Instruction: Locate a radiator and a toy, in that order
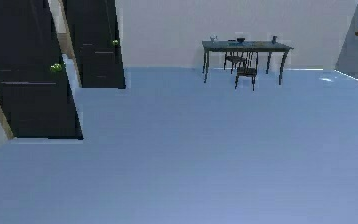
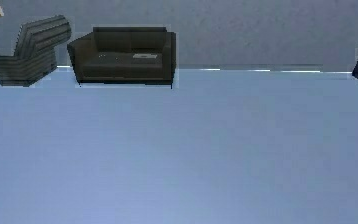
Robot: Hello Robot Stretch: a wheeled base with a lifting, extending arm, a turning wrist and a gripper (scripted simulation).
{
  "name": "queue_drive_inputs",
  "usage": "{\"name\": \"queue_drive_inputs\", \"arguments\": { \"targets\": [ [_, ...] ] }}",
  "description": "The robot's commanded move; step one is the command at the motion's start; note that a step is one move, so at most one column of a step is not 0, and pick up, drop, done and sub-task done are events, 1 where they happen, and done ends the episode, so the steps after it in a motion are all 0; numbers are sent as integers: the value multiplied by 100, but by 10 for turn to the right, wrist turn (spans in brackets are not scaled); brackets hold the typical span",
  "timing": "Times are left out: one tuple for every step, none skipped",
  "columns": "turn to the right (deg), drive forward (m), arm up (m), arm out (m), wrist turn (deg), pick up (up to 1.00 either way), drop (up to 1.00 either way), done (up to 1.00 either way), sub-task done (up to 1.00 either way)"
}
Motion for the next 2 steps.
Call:
{"name": "queue_drive_inputs", "arguments": {
  "targets": [
    [30,0,0,0,0,0,0,0,0],
    [0,5,0,0,0,0,0,0,0]
  ]
}}
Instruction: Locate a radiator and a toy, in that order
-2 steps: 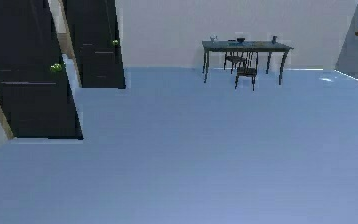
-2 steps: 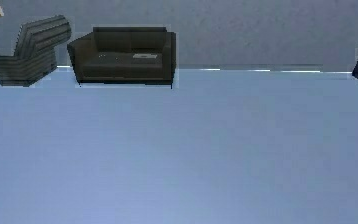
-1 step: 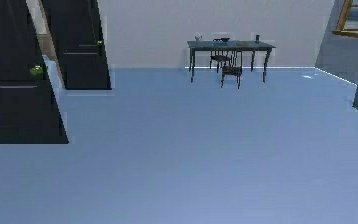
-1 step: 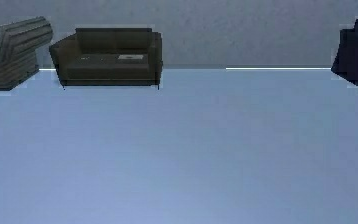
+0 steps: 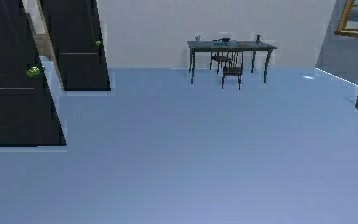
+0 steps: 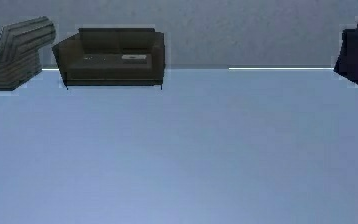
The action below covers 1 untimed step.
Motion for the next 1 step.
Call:
{"name": "queue_drive_inputs", "arguments": {
  "targets": [
    [-210,0,0,0,0,0,0,0,0]
  ]
}}
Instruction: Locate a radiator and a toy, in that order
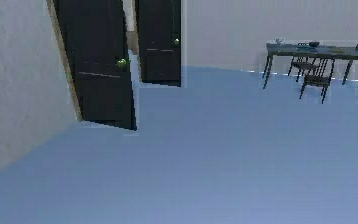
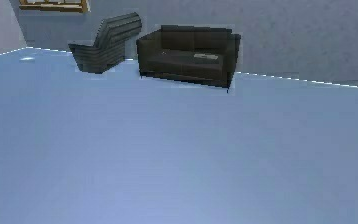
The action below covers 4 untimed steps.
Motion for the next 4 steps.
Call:
{"name": "queue_drive_inputs", "arguments": {
  "targets": [
    [0,100,0,0,0,0,0,0,0],
    [-30,0,0,0,0,0,0,0,0],
    [0,100,0,0,0,0,0,0,0],
    [0,90,0,0,0,0,0,0,0]
  ]
}}
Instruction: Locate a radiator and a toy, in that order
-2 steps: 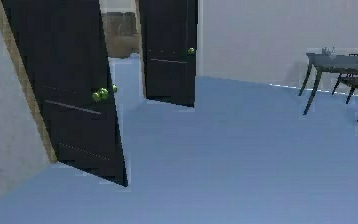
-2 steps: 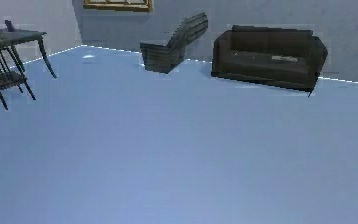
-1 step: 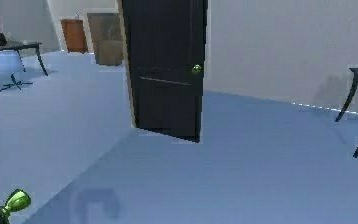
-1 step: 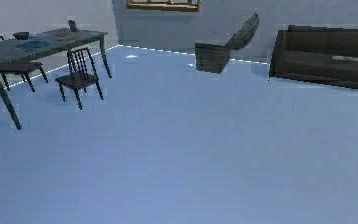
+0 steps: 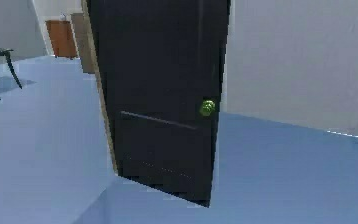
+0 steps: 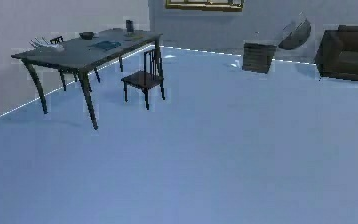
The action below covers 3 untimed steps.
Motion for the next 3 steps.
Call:
{"name": "queue_drive_inputs", "arguments": {
  "targets": [
    [-450,0,0,0,0,0,0,0,0],
    [-180,0,0,0,0,0,0,0,0],
    [0,100,0,0,0,0,0,0,0]
  ]
}}
